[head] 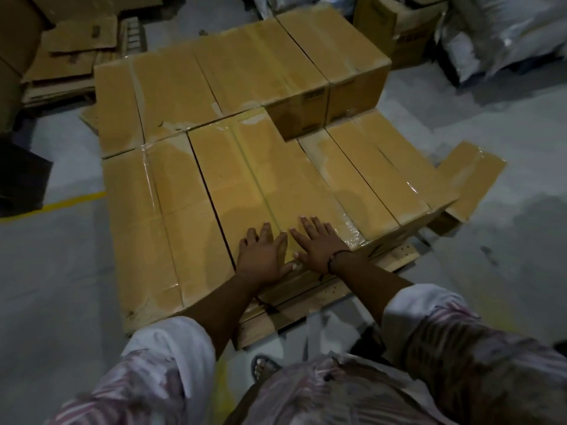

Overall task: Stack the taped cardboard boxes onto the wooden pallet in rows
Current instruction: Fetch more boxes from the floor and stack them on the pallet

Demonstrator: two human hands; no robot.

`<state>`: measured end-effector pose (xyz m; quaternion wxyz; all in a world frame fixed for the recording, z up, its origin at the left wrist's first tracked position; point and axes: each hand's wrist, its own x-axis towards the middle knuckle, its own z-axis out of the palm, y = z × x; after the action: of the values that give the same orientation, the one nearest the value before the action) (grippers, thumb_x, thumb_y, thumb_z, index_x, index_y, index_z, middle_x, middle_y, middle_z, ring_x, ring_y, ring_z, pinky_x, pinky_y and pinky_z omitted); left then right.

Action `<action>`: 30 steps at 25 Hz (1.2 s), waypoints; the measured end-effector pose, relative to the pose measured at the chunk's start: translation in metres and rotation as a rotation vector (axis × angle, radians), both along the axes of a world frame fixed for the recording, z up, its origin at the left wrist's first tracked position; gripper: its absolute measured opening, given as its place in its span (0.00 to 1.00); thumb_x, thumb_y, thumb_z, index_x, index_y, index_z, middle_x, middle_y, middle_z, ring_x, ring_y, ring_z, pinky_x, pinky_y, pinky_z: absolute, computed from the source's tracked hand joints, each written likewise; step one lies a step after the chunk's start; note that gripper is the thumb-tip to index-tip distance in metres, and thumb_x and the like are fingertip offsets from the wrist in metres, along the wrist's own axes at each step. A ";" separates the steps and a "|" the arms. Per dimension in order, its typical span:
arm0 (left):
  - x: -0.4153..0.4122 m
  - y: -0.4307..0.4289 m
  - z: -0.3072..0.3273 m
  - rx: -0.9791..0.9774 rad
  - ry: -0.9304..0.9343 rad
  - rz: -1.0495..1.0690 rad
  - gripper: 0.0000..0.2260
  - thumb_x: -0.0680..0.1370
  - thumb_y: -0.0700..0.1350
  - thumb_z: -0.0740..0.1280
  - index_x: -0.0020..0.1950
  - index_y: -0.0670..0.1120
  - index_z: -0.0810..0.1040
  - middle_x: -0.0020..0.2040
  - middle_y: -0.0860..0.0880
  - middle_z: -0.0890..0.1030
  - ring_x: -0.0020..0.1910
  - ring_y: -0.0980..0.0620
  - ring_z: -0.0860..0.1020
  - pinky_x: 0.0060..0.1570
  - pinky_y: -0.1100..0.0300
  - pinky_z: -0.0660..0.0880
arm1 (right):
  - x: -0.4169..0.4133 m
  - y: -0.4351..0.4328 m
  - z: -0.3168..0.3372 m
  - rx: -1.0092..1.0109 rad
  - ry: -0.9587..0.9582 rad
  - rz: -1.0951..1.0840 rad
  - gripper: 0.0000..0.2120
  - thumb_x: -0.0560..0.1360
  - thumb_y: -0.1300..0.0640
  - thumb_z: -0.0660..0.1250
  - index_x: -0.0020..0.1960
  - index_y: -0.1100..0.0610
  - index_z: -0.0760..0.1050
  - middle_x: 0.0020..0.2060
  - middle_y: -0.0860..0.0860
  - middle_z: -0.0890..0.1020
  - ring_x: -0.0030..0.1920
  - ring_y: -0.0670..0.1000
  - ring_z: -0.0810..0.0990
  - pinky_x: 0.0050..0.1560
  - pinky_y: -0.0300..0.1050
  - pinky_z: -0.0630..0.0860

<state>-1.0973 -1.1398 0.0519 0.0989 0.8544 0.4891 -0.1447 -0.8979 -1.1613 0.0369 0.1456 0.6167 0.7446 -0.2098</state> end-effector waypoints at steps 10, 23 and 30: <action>0.085 0.002 0.027 -0.069 0.223 0.241 0.38 0.73 0.64 0.73 0.74 0.49 0.61 0.75 0.33 0.65 0.63 0.33 0.75 0.59 0.44 0.76 | 0.063 0.002 0.007 0.010 0.187 0.205 0.31 0.85 0.44 0.56 0.83 0.47 0.47 0.82 0.54 0.42 0.81 0.56 0.41 0.80 0.57 0.47; 0.404 -0.006 0.032 -0.137 -0.175 -0.273 0.24 0.80 0.63 0.64 0.73 0.54 0.72 0.62 0.51 0.82 0.59 0.48 0.81 0.52 0.54 0.76 | 0.440 -0.147 0.026 0.122 0.128 -0.873 0.34 0.81 0.41 0.60 0.82 0.50 0.52 0.82 0.56 0.51 0.79 0.62 0.56 0.74 0.60 0.61; 0.569 -0.019 0.026 -0.270 -0.221 -0.493 0.19 0.79 0.60 0.67 0.65 0.53 0.78 0.55 0.49 0.84 0.53 0.46 0.82 0.45 0.57 0.77 | 0.519 -0.200 0.015 0.129 0.201 -1.165 0.34 0.81 0.38 0.59 0.82 0.49 0.53 0.81 0.54 0.53 0.79 0.60 0.55 0.75 0.58 0.58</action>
<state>-0.5279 -1.1592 0.0779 0.2262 0.9371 0.2297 -0.1341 -0.3785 -1.3610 0.0520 -0.1024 0.9085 0.3051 -0.2667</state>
